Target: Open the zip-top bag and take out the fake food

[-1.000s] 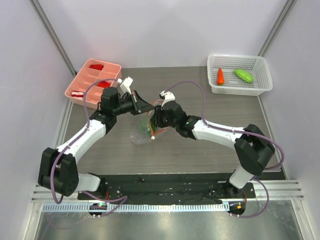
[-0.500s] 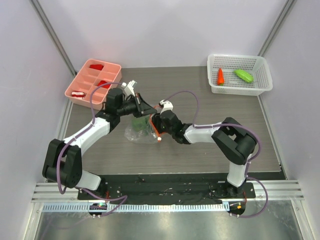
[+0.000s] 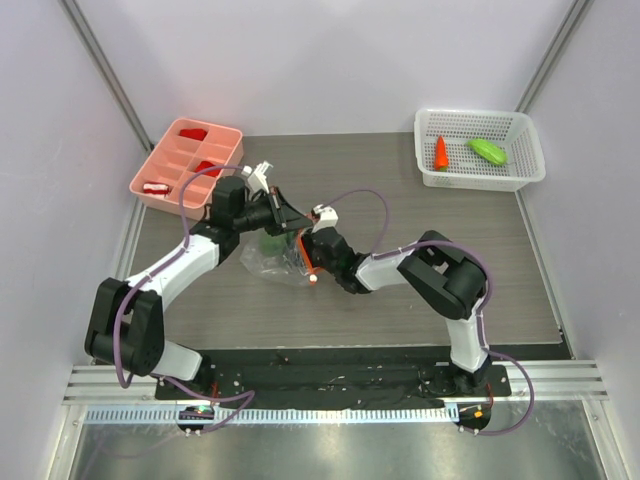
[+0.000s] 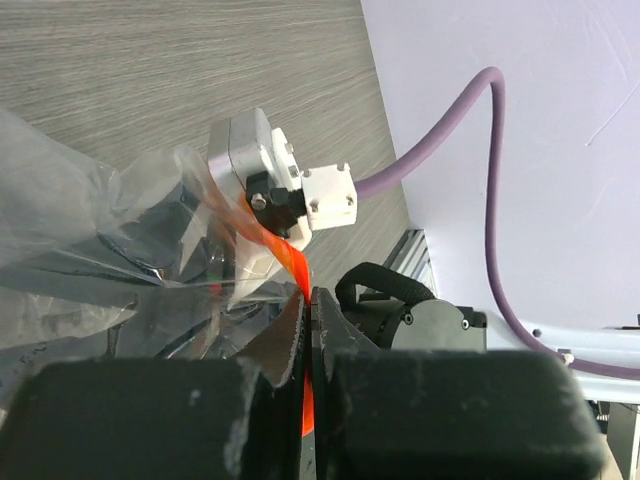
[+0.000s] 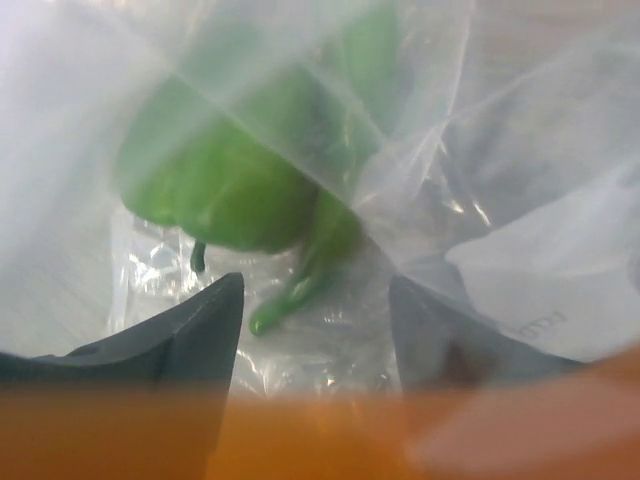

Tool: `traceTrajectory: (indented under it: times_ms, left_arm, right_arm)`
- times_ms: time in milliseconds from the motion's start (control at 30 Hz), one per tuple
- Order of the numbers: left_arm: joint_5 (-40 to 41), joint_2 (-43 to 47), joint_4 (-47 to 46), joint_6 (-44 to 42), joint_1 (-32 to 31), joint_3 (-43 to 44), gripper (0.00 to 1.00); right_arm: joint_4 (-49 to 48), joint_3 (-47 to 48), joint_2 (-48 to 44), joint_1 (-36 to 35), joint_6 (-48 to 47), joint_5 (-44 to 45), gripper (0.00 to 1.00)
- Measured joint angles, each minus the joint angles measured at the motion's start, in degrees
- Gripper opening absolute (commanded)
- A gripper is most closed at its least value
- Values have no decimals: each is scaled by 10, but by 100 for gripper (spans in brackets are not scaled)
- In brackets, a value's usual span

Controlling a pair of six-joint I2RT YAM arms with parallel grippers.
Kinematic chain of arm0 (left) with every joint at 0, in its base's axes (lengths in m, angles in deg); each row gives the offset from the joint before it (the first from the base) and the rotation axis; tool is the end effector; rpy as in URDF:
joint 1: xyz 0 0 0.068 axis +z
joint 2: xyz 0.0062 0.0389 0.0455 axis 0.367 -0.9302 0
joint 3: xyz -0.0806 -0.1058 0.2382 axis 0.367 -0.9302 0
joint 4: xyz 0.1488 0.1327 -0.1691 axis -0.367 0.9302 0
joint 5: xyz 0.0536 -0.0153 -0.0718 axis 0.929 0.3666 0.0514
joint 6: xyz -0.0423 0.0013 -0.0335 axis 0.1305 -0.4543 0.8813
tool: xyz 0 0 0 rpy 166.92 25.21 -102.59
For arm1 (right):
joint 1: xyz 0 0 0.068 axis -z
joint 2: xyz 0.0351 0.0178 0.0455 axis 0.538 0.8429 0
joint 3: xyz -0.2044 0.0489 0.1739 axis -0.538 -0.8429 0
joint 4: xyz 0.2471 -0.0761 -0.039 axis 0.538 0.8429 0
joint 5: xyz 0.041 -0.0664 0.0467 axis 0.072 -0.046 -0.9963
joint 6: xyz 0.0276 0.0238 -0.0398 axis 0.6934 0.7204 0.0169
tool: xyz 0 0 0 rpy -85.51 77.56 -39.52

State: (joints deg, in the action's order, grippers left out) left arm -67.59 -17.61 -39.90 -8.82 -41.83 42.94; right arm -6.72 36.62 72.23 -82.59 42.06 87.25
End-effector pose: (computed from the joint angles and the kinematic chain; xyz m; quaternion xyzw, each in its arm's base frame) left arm 0.2916 -0.1321 0.2644 -0.0114 0.8020 -0.5309 0.2735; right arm 0.2640 0.3068 0.1344 -0.0727 0.8341 0.3184 0.4446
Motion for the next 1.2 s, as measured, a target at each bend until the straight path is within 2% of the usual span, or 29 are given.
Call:
traceTrajectory:
  times_ms: [133,200,333,400,433,467,533,567,767,967,1200]
  left_arm:
    - [0,0,1,-1,-1,0,0]
    - [0,-1,1,-2,-3,0,0]
    - [16,-7,2,-6,-2,0,0]
    - [29,-8,4,-7,5,0,0]
    - [35,-8,4,-8,7,0,0]
    - [40,-8,4,-10,9,0,0]
    - [49,-8,5,-15,9,0,0]
    - [57,-8,6,-17,10,0,0]
    - [74,-7,9,-21,14,1,0]
    - [59,-7,38,-28,-1,4,0]
    - [48,-6,60,-31,0,6,0]
  right_arm:
    - [-27,17,24,-1,7,19,69]
    - [-35,32,39,-2,7,30,62]
    - [-26,96,90,-3,2,50,57]
    - [-25,118,107,-3,-2,63,49]
    - [-22,127,113,-3,-4,72,44]
    - [-19,134,118,-3,-7,83,35]
    - [-17,142,127,-3,-16,100,29]
    - [-16,148,132,-3,-16,109,22]
    - [-15,169,146,-2,-18,133,1]
    - [-29,103,103,-3,-18,127,1]
    - [30,3,-21,-4,-22,98,1]
